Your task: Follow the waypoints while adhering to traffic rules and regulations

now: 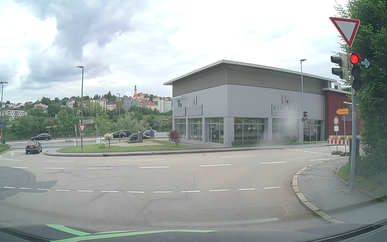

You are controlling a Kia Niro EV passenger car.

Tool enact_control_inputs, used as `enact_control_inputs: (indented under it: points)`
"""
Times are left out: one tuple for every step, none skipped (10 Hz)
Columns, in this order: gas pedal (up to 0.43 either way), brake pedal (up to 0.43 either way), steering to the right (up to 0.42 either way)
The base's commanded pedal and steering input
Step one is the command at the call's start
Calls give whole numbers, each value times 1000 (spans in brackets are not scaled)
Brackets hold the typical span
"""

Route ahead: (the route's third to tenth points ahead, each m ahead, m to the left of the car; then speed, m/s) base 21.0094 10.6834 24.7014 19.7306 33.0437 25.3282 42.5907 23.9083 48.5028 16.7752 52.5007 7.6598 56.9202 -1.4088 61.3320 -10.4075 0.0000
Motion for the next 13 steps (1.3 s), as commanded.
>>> enact_control_inputs:
  points:
    - [0, 366, 0]
    - [0, 366, 0]
    - [0, 366, 0]
    - [0, 366, 0]
    - [0, 366, 0]
    - [0, 366, 0]
    - [0, 366, 0]
    - [0, 366, 0]
    - [0, 366, 0]
    - [0, 366, 0]
    - [0, 366, 0]
    - [0, 366, 0]
    - [0, 366, 0]
